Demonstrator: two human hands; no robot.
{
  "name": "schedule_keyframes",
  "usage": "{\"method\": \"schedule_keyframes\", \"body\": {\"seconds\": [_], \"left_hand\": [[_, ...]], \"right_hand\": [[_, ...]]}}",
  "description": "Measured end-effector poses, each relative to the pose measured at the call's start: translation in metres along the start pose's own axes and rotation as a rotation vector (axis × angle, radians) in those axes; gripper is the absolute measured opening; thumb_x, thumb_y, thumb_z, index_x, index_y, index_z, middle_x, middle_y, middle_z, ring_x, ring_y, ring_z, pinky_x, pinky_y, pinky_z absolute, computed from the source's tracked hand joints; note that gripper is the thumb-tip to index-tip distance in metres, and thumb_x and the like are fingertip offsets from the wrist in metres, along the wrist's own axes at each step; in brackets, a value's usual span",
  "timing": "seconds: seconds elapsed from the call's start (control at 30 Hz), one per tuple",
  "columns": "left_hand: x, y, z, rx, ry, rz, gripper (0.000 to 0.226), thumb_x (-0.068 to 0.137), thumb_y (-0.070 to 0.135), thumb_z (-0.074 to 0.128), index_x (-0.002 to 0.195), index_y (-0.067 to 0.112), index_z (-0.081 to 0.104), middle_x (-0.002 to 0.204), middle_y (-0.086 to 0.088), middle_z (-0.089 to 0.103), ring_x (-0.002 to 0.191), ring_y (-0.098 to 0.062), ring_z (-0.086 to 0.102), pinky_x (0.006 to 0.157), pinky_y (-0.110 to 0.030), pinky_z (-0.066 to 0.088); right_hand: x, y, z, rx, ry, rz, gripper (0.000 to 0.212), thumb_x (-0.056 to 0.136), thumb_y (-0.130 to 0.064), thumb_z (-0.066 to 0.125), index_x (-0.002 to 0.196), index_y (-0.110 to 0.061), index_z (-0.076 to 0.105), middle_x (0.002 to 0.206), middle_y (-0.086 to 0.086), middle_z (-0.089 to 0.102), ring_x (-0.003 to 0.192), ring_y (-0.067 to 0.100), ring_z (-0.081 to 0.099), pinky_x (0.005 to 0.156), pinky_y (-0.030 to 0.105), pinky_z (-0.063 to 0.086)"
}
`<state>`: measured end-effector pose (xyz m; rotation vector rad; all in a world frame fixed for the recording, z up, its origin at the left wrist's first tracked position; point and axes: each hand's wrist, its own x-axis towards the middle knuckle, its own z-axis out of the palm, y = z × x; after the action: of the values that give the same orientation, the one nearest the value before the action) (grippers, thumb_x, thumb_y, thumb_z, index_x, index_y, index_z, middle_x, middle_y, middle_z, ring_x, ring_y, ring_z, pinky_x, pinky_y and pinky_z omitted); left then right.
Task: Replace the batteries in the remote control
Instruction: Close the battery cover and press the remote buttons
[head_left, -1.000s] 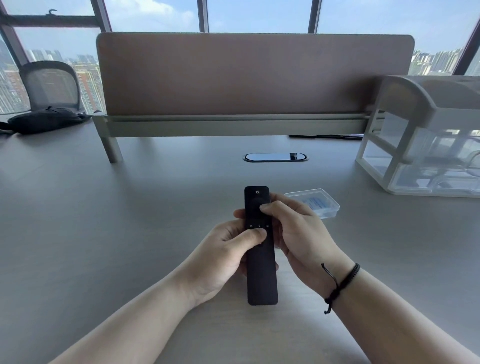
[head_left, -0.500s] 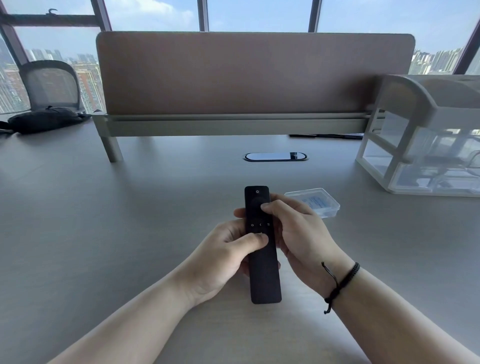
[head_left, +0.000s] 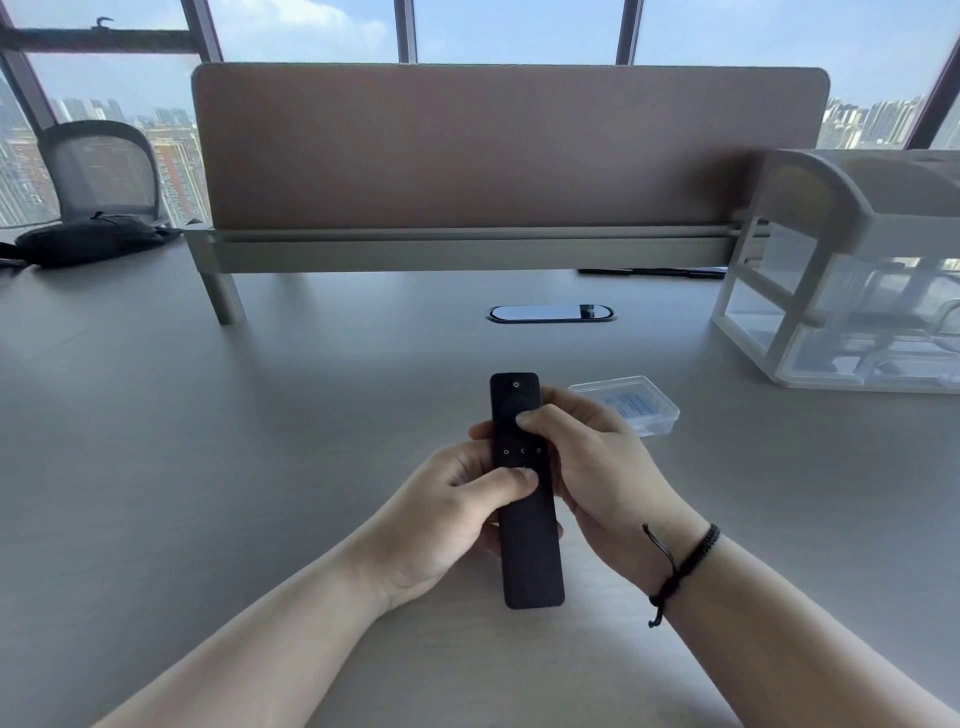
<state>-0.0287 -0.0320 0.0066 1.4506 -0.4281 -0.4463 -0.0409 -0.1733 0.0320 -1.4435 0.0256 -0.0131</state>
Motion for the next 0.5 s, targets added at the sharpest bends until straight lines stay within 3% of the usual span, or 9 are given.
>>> {"method": "schedule_keyframes", "body": {"seconds": [0.13,0.43,0.5], "left_hand": [[0.0000,0.0000,-0.0008,0.013,-0.005,0.005,0.019,0.090,0.020,0.055,0.097,0.009,0.069,0.082,-0.013,0.075,0.082,-0.029,0.073,0.075,-0.044,0.054],[0.0020,-0.0033,-0.0026,-0.020,-0.005,0.007,0.021,0.086,0.020,0.056,0.098,0.007,0.068,0.081,-0.015,0.074,0.082,-0.030,0.073,0.079,-0.050,0.053],[0.0022,-0.0037,-0.0025,-0.032,-0.001,0.009,0.020,0.086,0.020,0.056,0.096,0.008,0.069,0.081,-0.013,0.074,0.081,-0.030,0.073,0.080,-0.050,0.053]], "right_hand": [[-0.0001,-0.0006,-0.0003,0.000,-0.003,0.001,0.024,0.094,-0.006,0.048,0.091,-0.010,0.072,0.093,0.014,0.079,0.079,0.026,0.070,0.072,0.048,0.050],[0.0009,0.0005,-0.0011,0.005,-0.008,-0.004,0.024,0.095,-0.006,0.049,0.092,-0.008,0.073,0.093,0.015,0.079,0.080,0.026,0.070,0.074,0.049,0.051],[0.0014,0.0011,-0.0012,0.008,-0.016,-0.008,0.023,0.095,-0.007,0.050,0.093,-0.009,0.073,0.093,0.014,0.079,0.078,0.023,0.071,0.069,0.042,0.053]]}}
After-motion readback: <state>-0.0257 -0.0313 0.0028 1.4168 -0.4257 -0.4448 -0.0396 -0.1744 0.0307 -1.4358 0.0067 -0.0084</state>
